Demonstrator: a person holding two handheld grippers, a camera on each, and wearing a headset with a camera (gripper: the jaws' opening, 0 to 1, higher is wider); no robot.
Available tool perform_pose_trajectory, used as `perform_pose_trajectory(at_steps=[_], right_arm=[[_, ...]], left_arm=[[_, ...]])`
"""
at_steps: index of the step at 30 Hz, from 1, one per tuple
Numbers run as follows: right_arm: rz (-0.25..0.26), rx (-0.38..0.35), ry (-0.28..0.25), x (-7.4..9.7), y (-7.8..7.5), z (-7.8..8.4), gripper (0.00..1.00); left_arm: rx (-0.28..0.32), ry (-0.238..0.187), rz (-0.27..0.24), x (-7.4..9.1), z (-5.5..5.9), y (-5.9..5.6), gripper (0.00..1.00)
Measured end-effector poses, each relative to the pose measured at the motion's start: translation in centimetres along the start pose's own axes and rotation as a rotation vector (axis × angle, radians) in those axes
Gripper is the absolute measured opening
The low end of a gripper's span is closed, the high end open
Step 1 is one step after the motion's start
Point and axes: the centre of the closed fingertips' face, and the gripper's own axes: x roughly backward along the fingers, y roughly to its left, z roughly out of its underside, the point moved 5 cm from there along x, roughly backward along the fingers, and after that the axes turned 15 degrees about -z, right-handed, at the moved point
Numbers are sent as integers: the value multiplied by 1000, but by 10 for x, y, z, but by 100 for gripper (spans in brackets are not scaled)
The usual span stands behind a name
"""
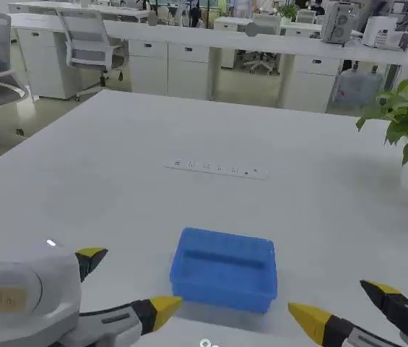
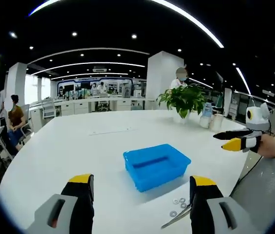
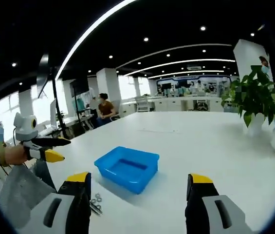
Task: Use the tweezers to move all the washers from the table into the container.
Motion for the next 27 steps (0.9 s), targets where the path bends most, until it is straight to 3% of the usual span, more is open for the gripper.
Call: perform_pose_trajectory(at_steps=[5, 9, 19, 27], right_arm=[[36, -19, -16, 8, -8, 0, 77], [49, -75, -66, 13, -14, -2, 77], [15, -52, -9, 5, -6, 5, 76], [-12, -54, 0, 2, -3, 6, 75]], left_arm=[[9, -6, 2, 1, -1, -1, 81], [-15, -9, -1, 1, -1, -3, 81], [-4, -12, -15, 2, -2, 0, 80], [-17, -2, -13, 1, 0, -1, 79]])
